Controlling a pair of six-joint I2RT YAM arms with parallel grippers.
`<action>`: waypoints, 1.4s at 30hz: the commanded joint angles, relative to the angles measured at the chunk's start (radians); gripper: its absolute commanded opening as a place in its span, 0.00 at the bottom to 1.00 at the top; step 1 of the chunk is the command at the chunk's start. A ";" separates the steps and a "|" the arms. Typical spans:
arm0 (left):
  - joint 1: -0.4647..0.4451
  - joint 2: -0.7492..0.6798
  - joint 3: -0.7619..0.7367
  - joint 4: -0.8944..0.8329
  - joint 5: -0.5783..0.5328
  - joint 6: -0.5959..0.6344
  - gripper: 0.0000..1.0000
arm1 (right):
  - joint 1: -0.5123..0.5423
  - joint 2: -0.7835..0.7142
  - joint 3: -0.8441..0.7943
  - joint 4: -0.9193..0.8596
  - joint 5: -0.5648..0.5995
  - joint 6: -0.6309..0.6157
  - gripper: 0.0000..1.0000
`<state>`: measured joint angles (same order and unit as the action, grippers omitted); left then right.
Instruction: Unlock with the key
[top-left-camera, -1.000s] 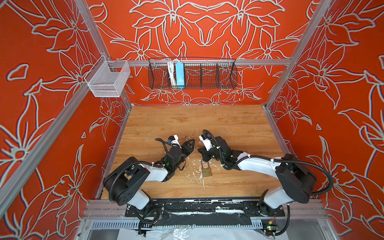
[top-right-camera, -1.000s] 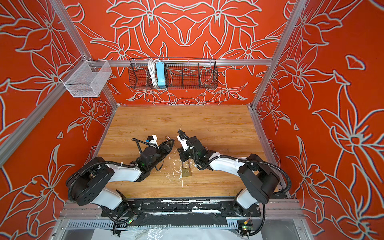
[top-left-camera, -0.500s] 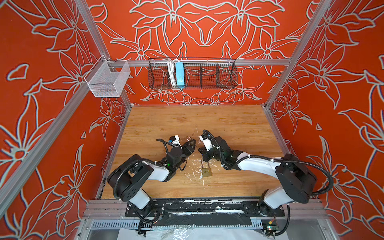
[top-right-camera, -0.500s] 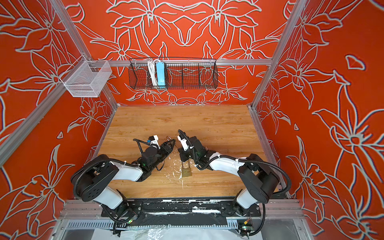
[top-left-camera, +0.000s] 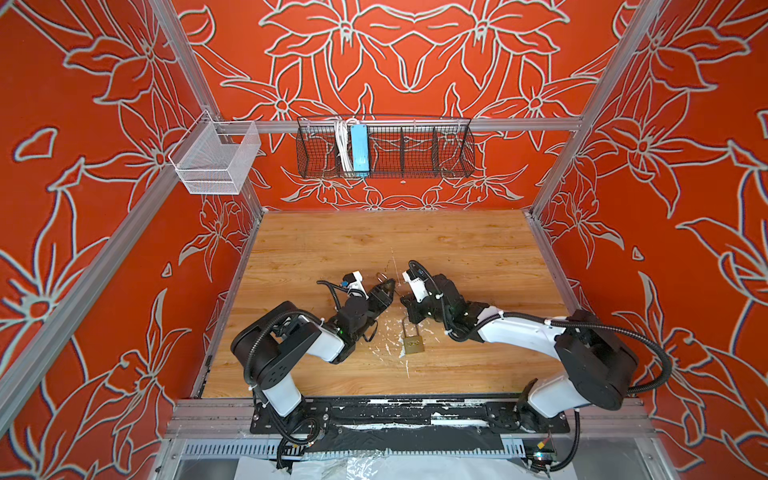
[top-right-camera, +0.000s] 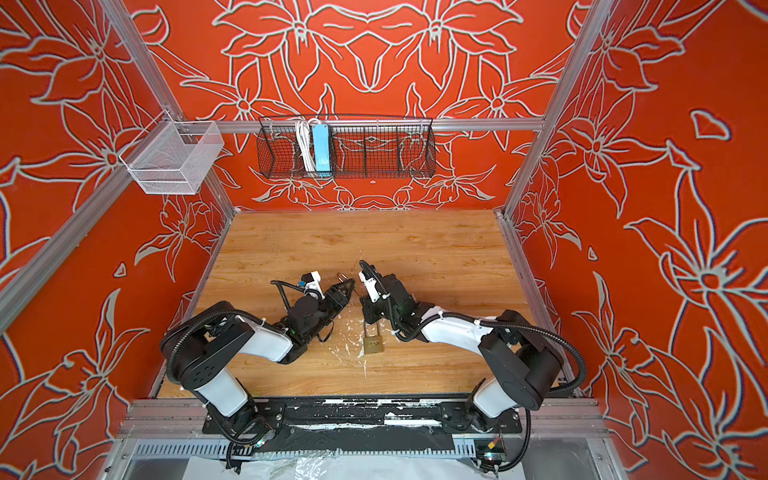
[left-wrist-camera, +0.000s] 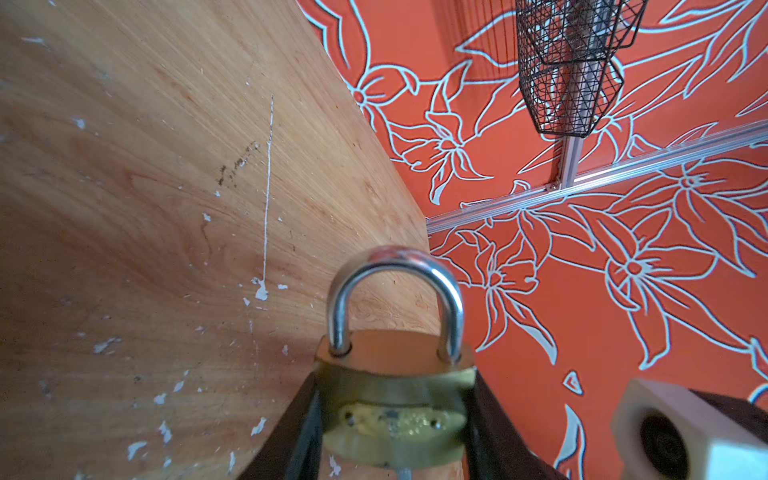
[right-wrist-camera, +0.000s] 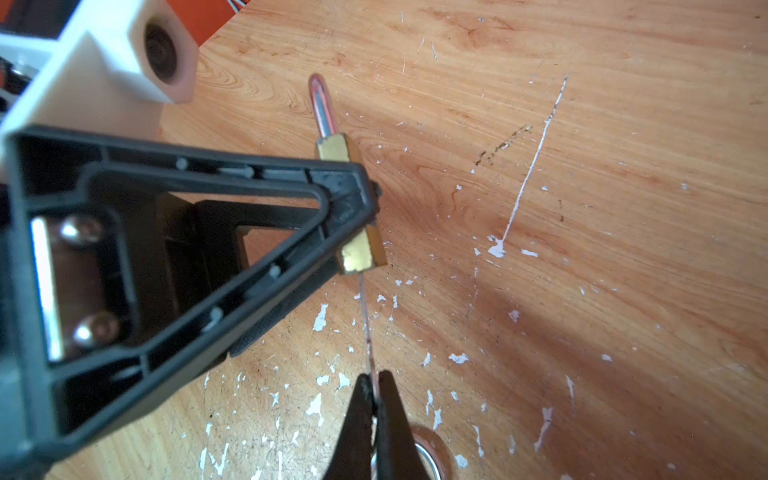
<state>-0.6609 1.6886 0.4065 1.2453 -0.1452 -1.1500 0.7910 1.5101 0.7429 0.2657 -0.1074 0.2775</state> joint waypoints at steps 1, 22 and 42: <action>-0.008 0.031 -0.003 0.126 -0.029 -0.002 0.00 | 0.000 -0.045 -0.008 0.058 0.012 0.012 0.00; -0.008 -0.013 -0.055 0.171 -0.128 -0.049 0.00 | 0.000 -0.025 0.007 0.034 0.002 0.005 0.00; -0.008 -0.002 -0.050 0.173 -0.107 -0.099 0.00 | 0.001 0.040 0.050 0.018 -0.082 0.002 0.00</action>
<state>-0.6632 1.7058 0.3443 1.3334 -0.2600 -1.2392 0.7914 1.5333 0.7670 0.2806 -0.1734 0.2737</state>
